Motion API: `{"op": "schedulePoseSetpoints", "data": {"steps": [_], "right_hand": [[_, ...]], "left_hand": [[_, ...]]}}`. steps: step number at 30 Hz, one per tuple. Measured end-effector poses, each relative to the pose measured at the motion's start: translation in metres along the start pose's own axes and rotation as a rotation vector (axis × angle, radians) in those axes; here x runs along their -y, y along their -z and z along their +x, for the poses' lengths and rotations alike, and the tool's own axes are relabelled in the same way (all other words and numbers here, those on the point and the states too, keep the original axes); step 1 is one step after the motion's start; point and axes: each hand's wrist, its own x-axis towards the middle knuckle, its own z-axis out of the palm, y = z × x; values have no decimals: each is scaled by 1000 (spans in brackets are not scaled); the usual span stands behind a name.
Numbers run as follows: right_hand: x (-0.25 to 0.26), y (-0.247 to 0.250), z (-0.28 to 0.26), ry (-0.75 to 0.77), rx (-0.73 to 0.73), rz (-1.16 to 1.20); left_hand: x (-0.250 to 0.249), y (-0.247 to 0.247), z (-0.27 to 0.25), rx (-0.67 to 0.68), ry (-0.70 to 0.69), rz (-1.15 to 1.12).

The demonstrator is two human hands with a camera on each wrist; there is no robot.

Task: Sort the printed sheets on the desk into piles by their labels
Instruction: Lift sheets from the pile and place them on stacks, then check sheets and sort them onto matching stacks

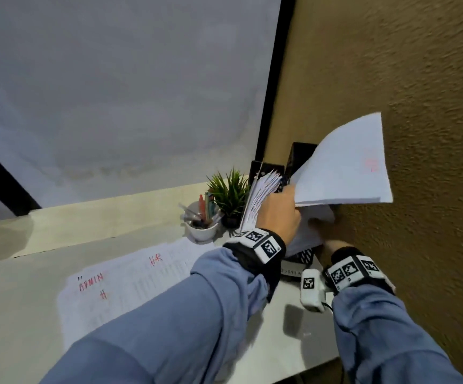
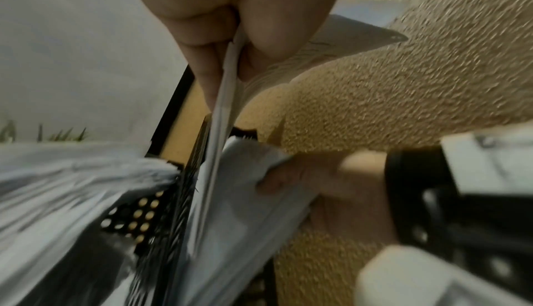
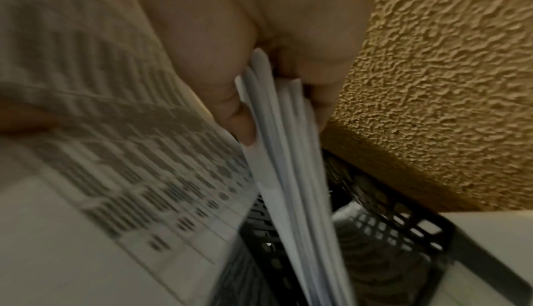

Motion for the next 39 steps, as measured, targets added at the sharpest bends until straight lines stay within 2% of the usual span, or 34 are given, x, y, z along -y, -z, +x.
{"op": "schedulePoseSetpoints", "data": {"steps": [4,7,8,10,12,14,16,20,23,26,28,32,35,37,39], "right_hand": [[16,19,-11,-82,289,-243],[24,31,-7,-5,364,-305],[29,34,-6,96,310,-214],[37,38,-1,303,28,100],[46,44,-5,397,-104,230],[47,44,-7,436,-130,168],[41,36,-10,388,-135,56],[17,6,-14,239,24,-95],[10,2,-13,203,15,-90],[17,10,-14,232,-30,-15],[29,16,-18,278,-110,30],[50,10,-38,488,-248,109],[57,-17,-68,689,-176,155],[54,-45,-92,768,-44,159],[43,-79,-116,782,125,122]], "left_hand": [[11,-25,6,23,61,46],[20,-40,7,32,83,35],[23,-46,7,35,81,17],[27,-54,5,55,79,-21],[31,-60,4,102,104,-40],[33,-64,3,171,128,-34],[36,-69,3,230,115,-22],[44,-77,2,301,104,37],[47,-74,0,307,104,14],[46,-57,-6,323,96,-104],[48,-42,-18,295,113,-249],[76,-13,-63,182,160,-519],[121,3,-102,125,290,-529],[160,8,-125,84,422,-431],[201,11,-147,62,576,-270]]}}
